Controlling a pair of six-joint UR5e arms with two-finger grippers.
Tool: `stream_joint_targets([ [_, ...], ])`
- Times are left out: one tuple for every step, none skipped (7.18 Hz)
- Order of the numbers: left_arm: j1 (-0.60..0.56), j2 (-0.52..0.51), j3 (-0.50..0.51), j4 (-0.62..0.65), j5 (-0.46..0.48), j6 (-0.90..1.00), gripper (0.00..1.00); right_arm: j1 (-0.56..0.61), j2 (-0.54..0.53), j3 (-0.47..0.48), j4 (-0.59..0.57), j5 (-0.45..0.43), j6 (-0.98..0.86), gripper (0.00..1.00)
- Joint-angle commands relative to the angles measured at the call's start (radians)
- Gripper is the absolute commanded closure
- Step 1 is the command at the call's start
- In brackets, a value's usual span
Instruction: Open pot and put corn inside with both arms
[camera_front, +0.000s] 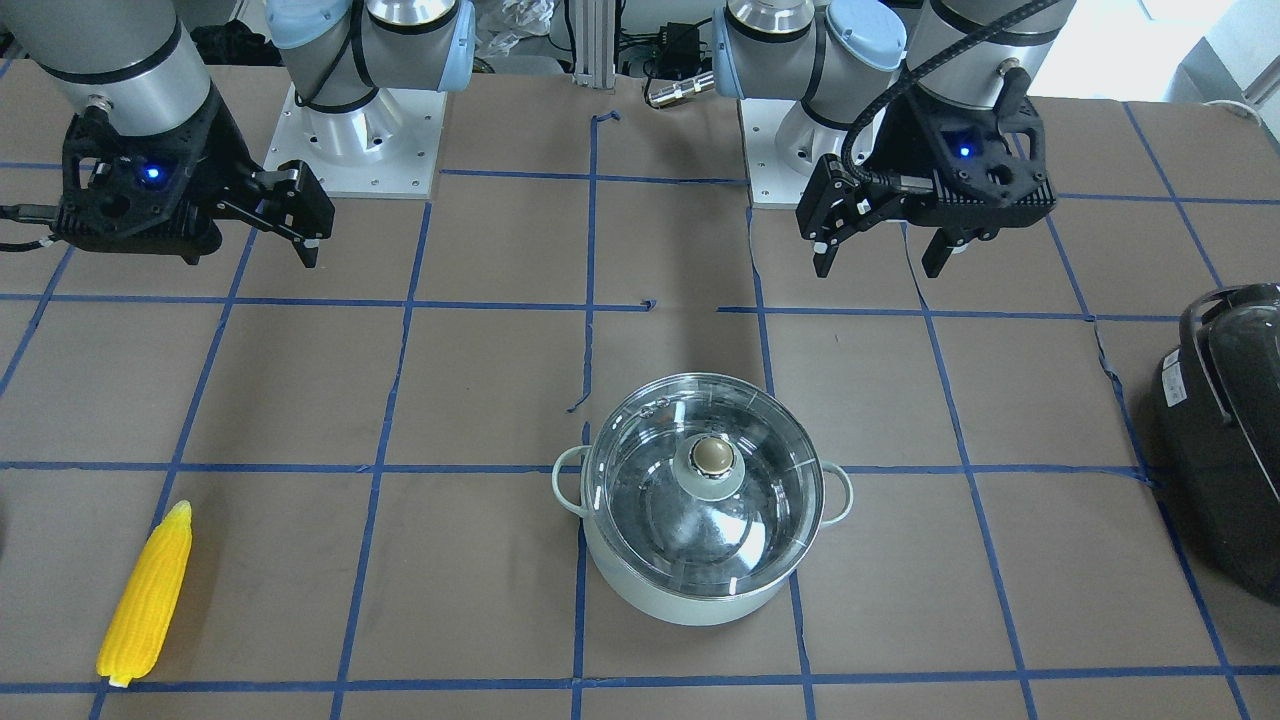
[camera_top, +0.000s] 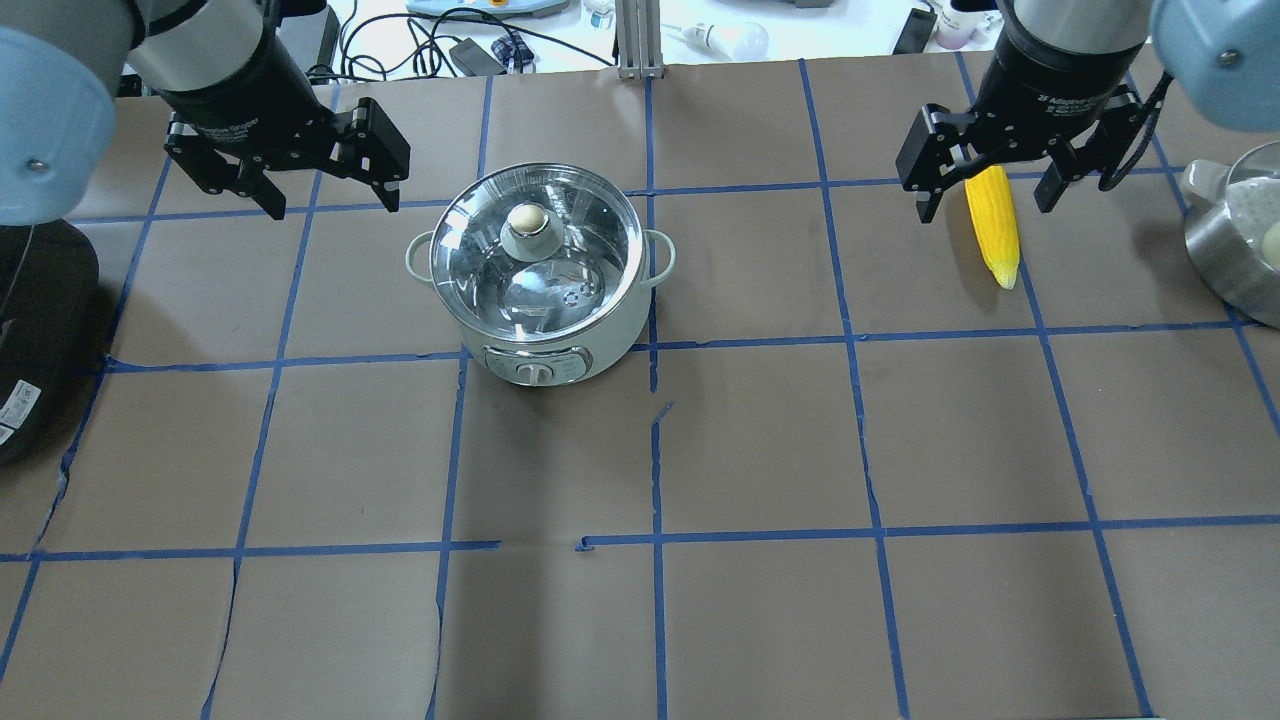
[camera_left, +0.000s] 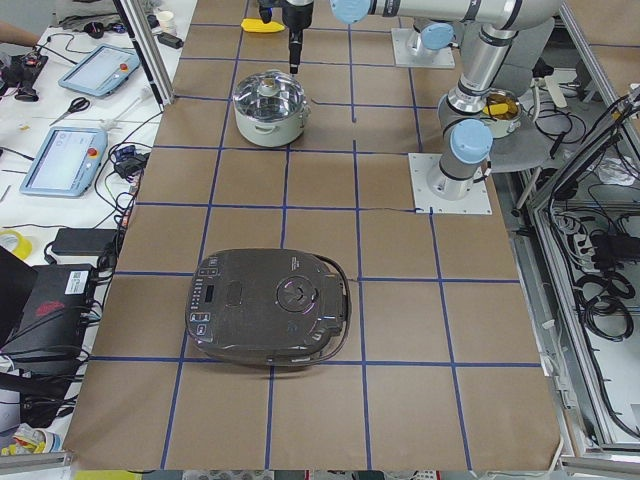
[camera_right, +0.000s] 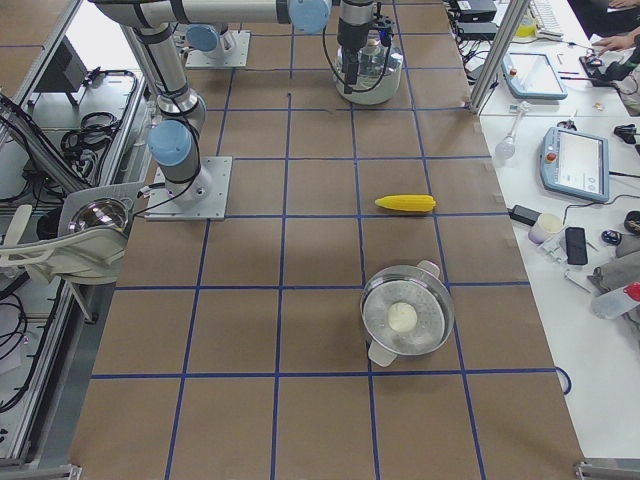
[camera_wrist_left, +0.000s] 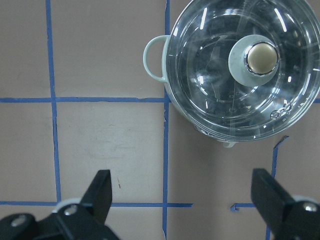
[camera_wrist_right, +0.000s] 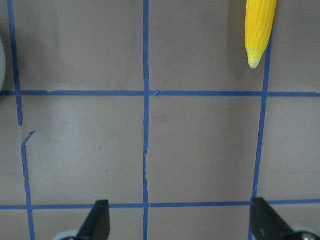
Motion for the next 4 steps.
stream_joint_targets([
  [-0.002, -0.094, 0.053, 0.004, -0.001, -0.037, 0.0, -0.024, 0.033, 0.01, -0.183, -0.019, -0.013, 0.0],
  [-0.011, -0.168, 0.091, 0.007, -0.007, -0.066, 0.0, -0.054, 0.069, 0.013, -0.185, -0.007, -0.014, 0.0],
  [-0.062, -0.249, 0.113, 0.089, -0.001, -0.144, 0.0, -0.088, 0.131, 0.023, -0.194, -0.009, -0.045, 0.0],
  [-0.112, -0.309, 0.148, 0.122, 0.002, -0.195, 0.0, -0.128, 0.161, 0.026, -0.24, -0.004, -0.056, 0.0],
])
